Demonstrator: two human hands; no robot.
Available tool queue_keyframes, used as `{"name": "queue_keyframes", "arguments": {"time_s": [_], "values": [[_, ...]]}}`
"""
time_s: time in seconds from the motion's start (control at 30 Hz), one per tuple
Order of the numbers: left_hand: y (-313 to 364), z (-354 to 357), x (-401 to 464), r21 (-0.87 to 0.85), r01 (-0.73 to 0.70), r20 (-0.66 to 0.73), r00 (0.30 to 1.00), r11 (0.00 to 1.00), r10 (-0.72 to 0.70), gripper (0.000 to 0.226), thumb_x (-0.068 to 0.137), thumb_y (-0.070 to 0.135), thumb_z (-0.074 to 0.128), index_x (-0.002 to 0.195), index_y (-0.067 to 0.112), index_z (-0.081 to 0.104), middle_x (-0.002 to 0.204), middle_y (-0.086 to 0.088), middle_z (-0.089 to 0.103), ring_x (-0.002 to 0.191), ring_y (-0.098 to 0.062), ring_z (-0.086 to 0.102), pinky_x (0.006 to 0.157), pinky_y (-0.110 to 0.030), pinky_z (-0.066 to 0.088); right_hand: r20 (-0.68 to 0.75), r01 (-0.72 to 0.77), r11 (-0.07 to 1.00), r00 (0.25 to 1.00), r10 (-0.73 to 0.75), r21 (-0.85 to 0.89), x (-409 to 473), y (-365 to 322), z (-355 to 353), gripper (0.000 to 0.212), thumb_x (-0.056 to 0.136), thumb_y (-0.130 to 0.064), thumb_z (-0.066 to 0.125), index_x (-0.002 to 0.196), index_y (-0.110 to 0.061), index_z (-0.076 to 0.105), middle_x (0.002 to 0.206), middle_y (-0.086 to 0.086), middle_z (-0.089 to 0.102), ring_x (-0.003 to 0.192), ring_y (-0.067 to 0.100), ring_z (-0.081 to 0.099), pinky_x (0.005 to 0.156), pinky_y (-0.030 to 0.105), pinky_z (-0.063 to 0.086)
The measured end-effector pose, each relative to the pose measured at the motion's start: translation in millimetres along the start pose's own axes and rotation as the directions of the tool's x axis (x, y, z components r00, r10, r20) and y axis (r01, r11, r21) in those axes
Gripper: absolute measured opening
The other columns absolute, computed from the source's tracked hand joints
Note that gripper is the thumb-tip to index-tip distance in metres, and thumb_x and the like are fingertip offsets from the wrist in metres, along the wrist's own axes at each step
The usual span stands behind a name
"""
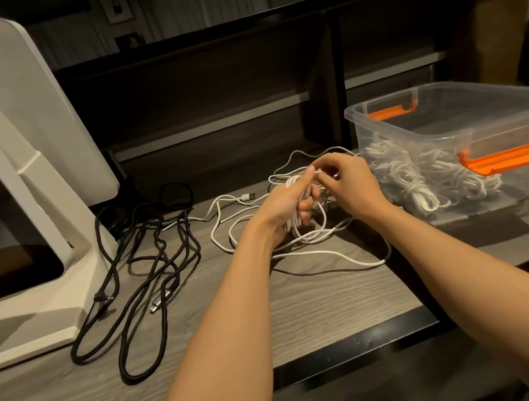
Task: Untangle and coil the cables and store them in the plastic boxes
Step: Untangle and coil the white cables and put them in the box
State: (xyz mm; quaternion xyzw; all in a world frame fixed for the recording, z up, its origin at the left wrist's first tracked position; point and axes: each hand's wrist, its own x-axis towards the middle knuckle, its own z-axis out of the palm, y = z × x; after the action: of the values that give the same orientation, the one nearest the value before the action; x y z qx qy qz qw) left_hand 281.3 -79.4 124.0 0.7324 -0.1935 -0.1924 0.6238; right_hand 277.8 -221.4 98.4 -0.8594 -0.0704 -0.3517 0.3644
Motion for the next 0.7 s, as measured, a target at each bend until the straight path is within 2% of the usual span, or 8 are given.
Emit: {"name": "queue_keyframes", "arguments": {"time_s": [0.1, 0.2, 0.3, 0.37, 0.43, 0.5, 0.63, 0.7], "values": [[-0.3, -0.1, 0.8, -0.052, -0.033, -0.102, 0.994, 0.998, 0.027, 0.039, 0.099, 0.044, 0.050, 0.071, 0.017, 0.053, 0.054, 0.006, 0.039, 0.049, -0.007, 0.037, 0.056, -0.020, 0.035, -0.034, -0.129, 0.974, 0.992, 0.125, -0.185, 0.9, 4.4, 2.5, 0.012, 0.092, -0.021, 0.059, 0.100, -0.017, 0.066, 0.096, -0.001, 0.065, 0.094, 0.017, 0.057, 0.071, 0.031, 0.042], [0.4, -0.3, 1.3, -0.064, -0.071, -0.172, 0.983, 0.995, 0.059, 0.036, 0.093, 0.038, 0.062, 0.066, 0.017, 0.052, 0.053, 0.006, 0.038, 0.048, -0.008, 0.034, 0.056, -0.023, 0.033, -0.020, -0.266, 0.949, 0.964, 0.266, -0.170, 2.1, 10.2, -0.4, 0.006, 0.092, -0.025, 0.059, 0.093, -0.019, 0.061, 0.084, -0.001, 0.062, 0.081, 0.018, 0.058, 0.067, 0.030, 0.040], [-1.3, -0.8, 2.2, -0.008, -0.066, -0.224, 0.973, 0.998, 0.062, 0.028, 0.087, 0.037, 0.070, 0.072, 0.015, 0.062, 0.055, 0.003, 0.039, 0.047, -0.008, 0.036, 0.060, -0.026, 0.036, 0.017, -0.313, 0.948, 0.950, 0.312, 0.063, 3.5, 11.0, 2.7, 0.018, 0.094, -0.026, 0.058, 0.100, -0.010, 0.065, 0.070, -0.003, 0.061, 0.064, 0.010, 0.060, 0.062, 0.029, 0.052], [-0.8, -2.5, 1.1, 0.008, -0.074, -0.245, 0.967, 0.997, 0.074, 0.020, 0.086, 0.033, 0.071, 0.084, 0.014, 0.069, 0.058, 0.001, 0.041, 0.047, -0.007, 0.038, 0.064, -0.025, 0.036, 0.031, -0.323, 0.906, 0.944, 0.328, 0.272, 3.8, 6.7, 3.0, 0.016, 0.095, -0.015, 0.056, 0.103, -0.005, 0.066, 0.065, -0.001, 0.061, 0.052, 0.001, 0.058, 0.051, 0.015, 0.046], [0.5, -4.5, -1.2, 0.065, -0.090, -0.254, 0.962, 0.994, 0.103, 0.013, 0.087, 0.027, 0.071, 0.090, 0.014, 0.070, 0.057, 0.002, 0.045, 0.051, -0.007, 0.038, 0.060, -0.022, 0.037, 0.052, -0.305, 0.845, 0.948, 0.315, 0.440, 3.7, 3.1, -0.2, 0.015, 0.094, -0.007, 0.056, 0.104, -0.002, 0.065, 0.069, 0.002, 0.063, 0.055, 0.002, 0.059, 0.052, 0.014, 0.046], [0.7, -4.7, -2.3, 0.144, -0.075, -0.265, 0.958, 0.987, 0.111, 0.015, 0.088, 0.030, 0.070, 0.089, 0.015, 0.070, 0.053, 0.005, 0.044, 0.053, -0.008, 0.040, 0.061, -0.021, 0.039, 0.046, -0.235, 0.839, 0.969, 0.244, 0.491, 3.4, 0.2, -3.4, 0.014, 0.094, -0.009, 0.056, 0.105, -0.004, 0.064, 0.076, 0.002, 0.065, 0.067, 0.009, 0.062, 0.061, 0.018, 0.050], [0.2, -1.4, -1.8, 0.204, -0.077, -0.224, 0.967, 0.976, 0.123, 0.039, 0.094, 0.047, 0.056, 0.079, 0.013, 0.067, 0.051, 0.003, 0.040, 0.053, -0.012, 0.043, 0.062, -0.023, 0.041, -0.079, -0.052, 0.975, 0.994, 0.070, 0.218, 2.1, -0.6, -3.0, 0.017, 0.095, -0.014, 0.057, 0.107, -0.011, 0.067, 0.097, -0.001, 0.067, 0.091, 0.008, 0.060, 0.079, 0.017, 0.049], [2.0, 1.8, -1.6, 0.151, -0.143, -0.174, 0.970, 0.978, 0.169, 0.044, 0.098, 0.047, 0.049, 0.076, 0.013, 0.064, 0.049, 0.005, 0.039, 0.048, -0.007, 0.040, 0.057, -0.021, 0.040, -0.137, -0.011, 0.994, 0.990, 0.027, 0.113, 2.4, 2.1, -3.2, 0.018, 0.095, -0.015, 0.056, 0.109, -0.011, 0.067, 0.099, 0.003, 0.068, 0.092, 0.012, 0.062, 0.082, 0.028, 0.052]]}}
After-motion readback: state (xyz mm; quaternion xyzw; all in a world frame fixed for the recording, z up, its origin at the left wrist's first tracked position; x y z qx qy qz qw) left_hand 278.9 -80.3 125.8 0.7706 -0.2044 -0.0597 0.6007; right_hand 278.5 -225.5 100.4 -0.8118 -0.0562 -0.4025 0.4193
